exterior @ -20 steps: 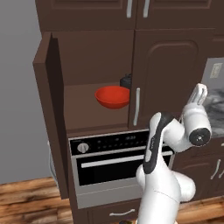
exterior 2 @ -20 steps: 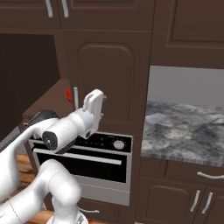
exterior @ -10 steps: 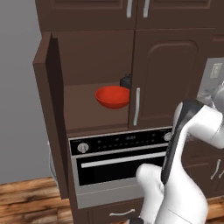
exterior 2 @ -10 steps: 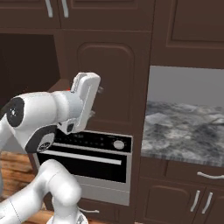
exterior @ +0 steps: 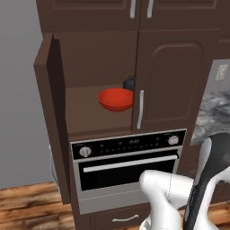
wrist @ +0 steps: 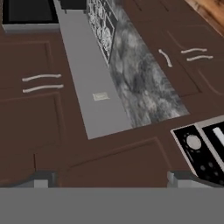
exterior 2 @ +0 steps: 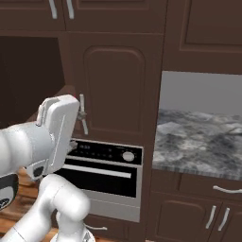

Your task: Pick the mug and place it in the sink. Pick the bowl and place it in the open cabinet and then close the cabinet.

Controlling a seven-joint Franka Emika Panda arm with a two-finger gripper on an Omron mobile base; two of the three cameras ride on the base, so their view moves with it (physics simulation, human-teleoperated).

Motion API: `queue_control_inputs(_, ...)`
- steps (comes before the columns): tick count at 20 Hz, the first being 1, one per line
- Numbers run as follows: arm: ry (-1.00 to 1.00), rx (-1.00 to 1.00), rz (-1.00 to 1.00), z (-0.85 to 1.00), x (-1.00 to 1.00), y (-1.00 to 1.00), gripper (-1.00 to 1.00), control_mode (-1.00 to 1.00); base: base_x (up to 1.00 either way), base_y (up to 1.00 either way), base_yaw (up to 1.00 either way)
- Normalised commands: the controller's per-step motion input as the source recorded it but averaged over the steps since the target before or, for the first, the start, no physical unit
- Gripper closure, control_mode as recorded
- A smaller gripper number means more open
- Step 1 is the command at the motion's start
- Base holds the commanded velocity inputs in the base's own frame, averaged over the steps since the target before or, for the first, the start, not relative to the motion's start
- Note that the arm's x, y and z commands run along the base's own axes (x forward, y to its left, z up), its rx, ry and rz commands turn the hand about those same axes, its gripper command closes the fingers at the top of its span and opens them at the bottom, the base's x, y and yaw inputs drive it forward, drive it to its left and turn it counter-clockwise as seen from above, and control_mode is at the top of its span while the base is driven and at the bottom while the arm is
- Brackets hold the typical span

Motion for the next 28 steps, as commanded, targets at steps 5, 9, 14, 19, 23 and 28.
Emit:
queue_control_inputs(5,-0.03,-0.11,0.0,0.08,-0.47,0.44,-1.0,-1.0,0.0,0.0,0.0)
queue_control_inputs(9,0.09,-0.05,0.0,0.2,-0.34,0.54,-1.0,-1.0,0.0,0.0,0.0)
queue_control_inputs(14,0.12,-0.03,-0.08,0.06,-0.38,0.56,-1.0,-1.0,0.0,0.0,0.0)
queue_control_inputs(19,0.02,-0.05,-0.19,0.0,-0.34,0.55,-1.0,-1.0,0.0,0.0,0.0)
queue_control_inputs(23,0.0,-0.03,-0.16,0.0,-0.33,0.56,-1.0,-1.0,0.0,0.0,0.0)
queue_control_inputs(28,0.0,-0.02,-0.09,0.0,-0.06,0.71,-1.0,-1.0,0.0,0.0,0.0)
